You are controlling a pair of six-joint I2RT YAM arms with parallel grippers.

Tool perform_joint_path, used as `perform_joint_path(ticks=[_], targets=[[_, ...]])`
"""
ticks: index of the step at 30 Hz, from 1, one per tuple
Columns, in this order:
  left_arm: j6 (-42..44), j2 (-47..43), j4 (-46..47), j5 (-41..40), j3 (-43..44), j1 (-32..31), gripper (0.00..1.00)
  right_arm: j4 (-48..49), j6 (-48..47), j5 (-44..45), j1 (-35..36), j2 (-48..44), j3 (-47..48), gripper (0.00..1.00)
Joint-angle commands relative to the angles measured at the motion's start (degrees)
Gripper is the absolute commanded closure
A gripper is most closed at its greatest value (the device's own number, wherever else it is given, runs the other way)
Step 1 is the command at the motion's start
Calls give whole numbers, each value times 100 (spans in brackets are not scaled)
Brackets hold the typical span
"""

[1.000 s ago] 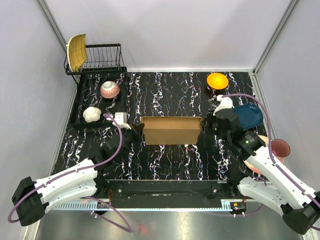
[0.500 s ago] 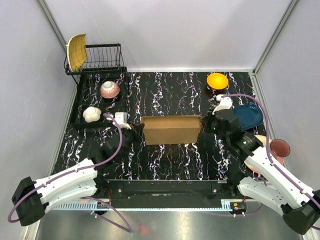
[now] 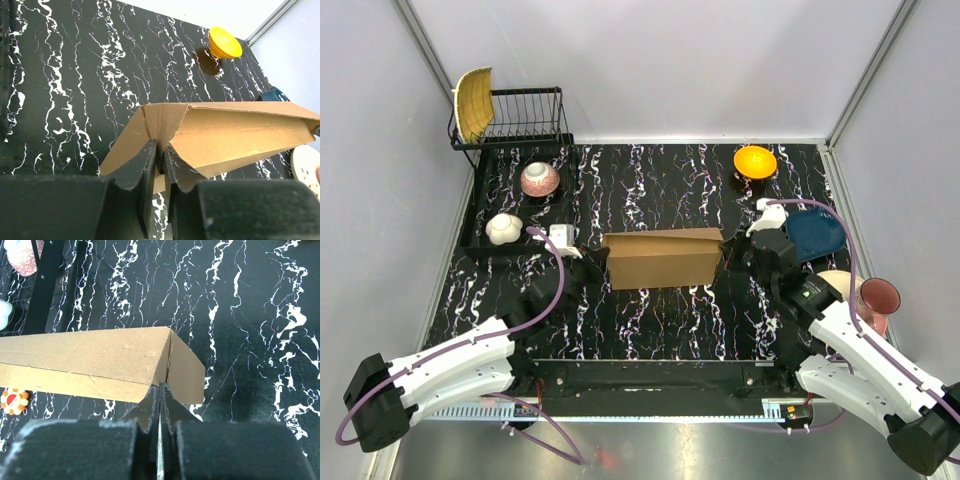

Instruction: Fold the paper box

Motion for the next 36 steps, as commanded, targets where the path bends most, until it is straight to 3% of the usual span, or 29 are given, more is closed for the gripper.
perform_joint_path(ticks=[1, 5, 8, 17, 31, 36], targets=[[-62, 26, -1026, -48, 20, -37, 70, -648, 241, 34, 29, 84, -335, 100], [113, -413, -1246, -110, 195, -37, 56, -727, 206, 78, 38, 92, -160, 100], [324, -738, -1421, -127, 362, -37, 51, -798, 206, 69, 38, 145, -63, 100], [738, -1223, -1537, -250, 714, -20, 47, -868, 206, 60, 38, 206, 34, 100], [1054, -46, -1256, 146, 1277, -20, 54, -868, 189, 16, 29, 224, 95, 100], [1098, -10, -1107, 40, 1294, -2, 70, -868, 171, 7, 38, 207, 104, 100]])
